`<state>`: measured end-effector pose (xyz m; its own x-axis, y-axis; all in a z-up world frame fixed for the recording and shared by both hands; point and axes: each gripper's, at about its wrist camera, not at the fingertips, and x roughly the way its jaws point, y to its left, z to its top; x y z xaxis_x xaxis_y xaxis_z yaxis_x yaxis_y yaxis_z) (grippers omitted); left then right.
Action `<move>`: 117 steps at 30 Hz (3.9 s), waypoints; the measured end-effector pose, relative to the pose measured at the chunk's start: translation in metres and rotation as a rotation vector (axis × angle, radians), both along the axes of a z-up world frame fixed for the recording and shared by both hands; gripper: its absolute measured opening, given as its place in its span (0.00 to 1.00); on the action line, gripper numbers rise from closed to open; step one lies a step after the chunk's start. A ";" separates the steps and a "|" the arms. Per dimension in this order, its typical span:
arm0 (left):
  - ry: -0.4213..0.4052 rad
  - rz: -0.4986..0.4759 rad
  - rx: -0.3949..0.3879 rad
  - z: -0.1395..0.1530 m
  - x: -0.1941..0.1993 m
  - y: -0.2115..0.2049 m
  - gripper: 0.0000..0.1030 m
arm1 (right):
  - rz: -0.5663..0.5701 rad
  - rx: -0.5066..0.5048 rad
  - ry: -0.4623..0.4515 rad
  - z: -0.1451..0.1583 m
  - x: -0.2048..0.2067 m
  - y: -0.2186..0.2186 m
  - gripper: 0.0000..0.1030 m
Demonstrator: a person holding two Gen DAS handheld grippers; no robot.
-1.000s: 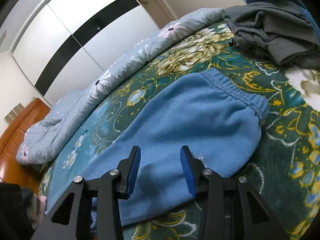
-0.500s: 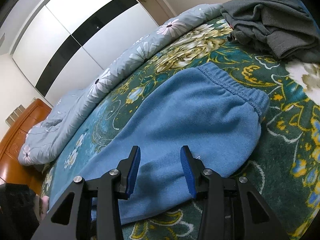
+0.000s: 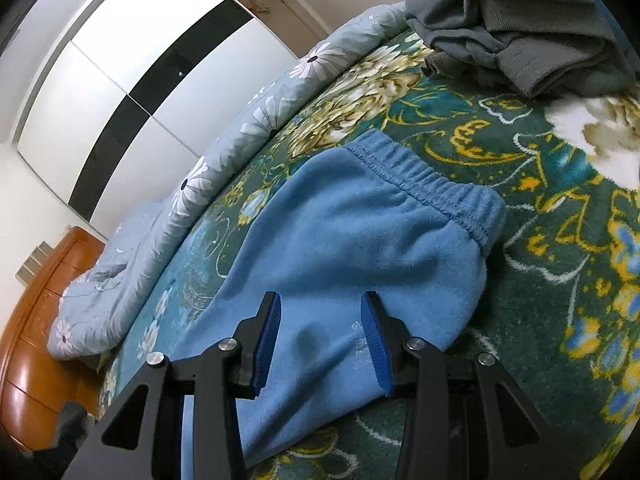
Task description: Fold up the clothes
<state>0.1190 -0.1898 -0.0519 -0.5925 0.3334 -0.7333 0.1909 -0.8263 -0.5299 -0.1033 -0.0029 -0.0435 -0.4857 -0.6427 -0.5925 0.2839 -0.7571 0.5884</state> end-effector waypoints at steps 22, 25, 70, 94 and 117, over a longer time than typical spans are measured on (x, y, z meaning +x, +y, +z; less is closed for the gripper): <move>0.067 1.062 0.107 0.013 0.248 -0.262 0.58 | -0.217 0.208 0.130 0.006 0.052 0.023 0.51; 0.049 1.029 0.078 0.016 0.240 -0.281 0.57 | -0.242 0.207 0.124 0.005 0.056 0.028 0.51; 0.082 0.947 -0.179 0.032 0.213 -0.298 0.05 | -0.209 0.260 0.127 0.003 0.058 0.020 0.56; -0.131 1.003 -0.199 0.003 0.211 -0.309 0.49 | -0.191 0.236 0.142 0.006 0.061 0.020 0.57; 0.298 0.475 -0.184 0.111 0.070 -0.161 0.08 | 0.135 0.134 0.198 0.009 0.073 -0.053 0.57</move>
<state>0.1893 -0.3513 0.0590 -0.8352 -0.1355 -0.5330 0.4272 -0.7701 -0.4737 -0.0301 -0.0556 -0.0341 -0.5155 -0.6319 -0.5787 0.4874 -0.7717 0.4085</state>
